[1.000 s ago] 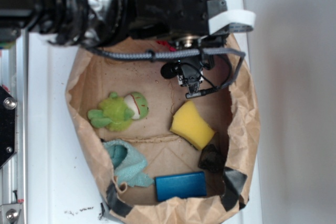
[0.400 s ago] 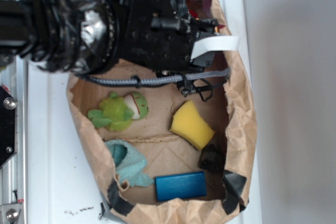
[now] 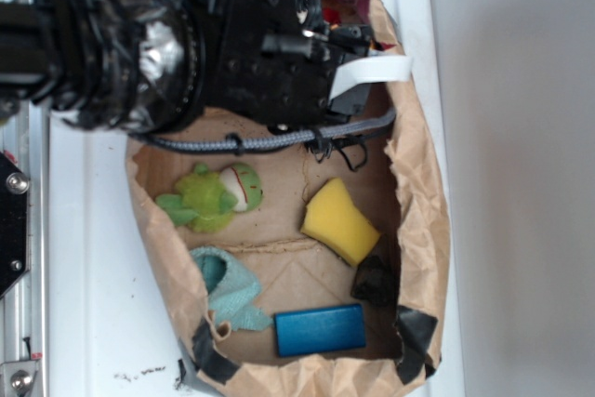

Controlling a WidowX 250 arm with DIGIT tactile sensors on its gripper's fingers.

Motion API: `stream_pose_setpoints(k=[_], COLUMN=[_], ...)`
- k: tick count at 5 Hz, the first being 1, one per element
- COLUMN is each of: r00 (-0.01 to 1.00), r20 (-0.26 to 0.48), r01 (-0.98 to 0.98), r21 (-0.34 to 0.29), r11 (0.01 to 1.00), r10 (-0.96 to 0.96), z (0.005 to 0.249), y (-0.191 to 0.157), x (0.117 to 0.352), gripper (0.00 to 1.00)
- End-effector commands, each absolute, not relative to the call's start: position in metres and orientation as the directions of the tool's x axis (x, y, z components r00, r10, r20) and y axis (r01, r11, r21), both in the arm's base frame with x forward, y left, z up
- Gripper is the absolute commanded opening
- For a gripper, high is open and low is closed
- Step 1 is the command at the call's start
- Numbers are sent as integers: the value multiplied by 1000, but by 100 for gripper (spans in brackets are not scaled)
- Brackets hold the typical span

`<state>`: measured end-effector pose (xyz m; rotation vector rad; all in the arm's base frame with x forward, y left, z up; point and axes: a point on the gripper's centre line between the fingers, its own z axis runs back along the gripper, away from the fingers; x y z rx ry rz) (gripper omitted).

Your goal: Grab the red paper.

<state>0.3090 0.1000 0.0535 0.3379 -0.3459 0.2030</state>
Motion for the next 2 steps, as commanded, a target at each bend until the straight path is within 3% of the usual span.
stream_pose_setpoints(k=[1,2], r00=[905,906], r20=[405,401], r01=[-255,-257], r21=[273,272], r11=[927,927], r10=[130,133], z=[66,67], y=[99,99], x=[316,316], gripper=[0,0])
